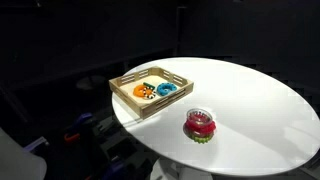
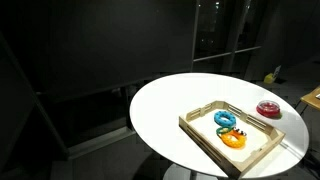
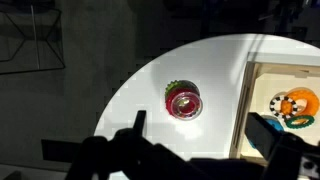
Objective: Pick up the blue ring from the tray and put it on the table
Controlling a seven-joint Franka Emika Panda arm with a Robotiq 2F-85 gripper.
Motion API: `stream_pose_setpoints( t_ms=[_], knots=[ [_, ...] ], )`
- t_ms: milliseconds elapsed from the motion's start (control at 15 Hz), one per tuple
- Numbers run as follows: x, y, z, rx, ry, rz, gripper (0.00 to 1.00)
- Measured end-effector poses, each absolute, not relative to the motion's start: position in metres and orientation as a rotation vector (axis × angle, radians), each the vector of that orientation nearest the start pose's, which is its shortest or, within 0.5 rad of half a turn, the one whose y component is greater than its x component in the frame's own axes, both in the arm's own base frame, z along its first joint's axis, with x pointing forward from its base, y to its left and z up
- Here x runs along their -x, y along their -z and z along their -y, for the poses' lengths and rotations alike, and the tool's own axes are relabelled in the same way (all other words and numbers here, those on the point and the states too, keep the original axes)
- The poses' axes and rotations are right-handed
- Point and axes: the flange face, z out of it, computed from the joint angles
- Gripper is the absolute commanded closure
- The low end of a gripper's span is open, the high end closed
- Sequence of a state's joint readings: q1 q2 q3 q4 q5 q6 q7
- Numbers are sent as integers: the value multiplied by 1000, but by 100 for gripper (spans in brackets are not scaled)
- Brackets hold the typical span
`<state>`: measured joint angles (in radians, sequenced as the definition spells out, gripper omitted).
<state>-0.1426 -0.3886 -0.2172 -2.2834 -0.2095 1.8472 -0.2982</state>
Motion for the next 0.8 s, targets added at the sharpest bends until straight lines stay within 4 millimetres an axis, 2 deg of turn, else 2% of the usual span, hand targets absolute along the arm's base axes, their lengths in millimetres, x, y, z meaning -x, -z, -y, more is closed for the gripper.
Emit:
stream_pose_setpoints(
  t_ms=[533, 800],
  knots=[
    [-397, -497, 173, 3234, -143, 32, 0],
    [-404, -494, 159, 3240, -155, 53, 0]
  ],
)
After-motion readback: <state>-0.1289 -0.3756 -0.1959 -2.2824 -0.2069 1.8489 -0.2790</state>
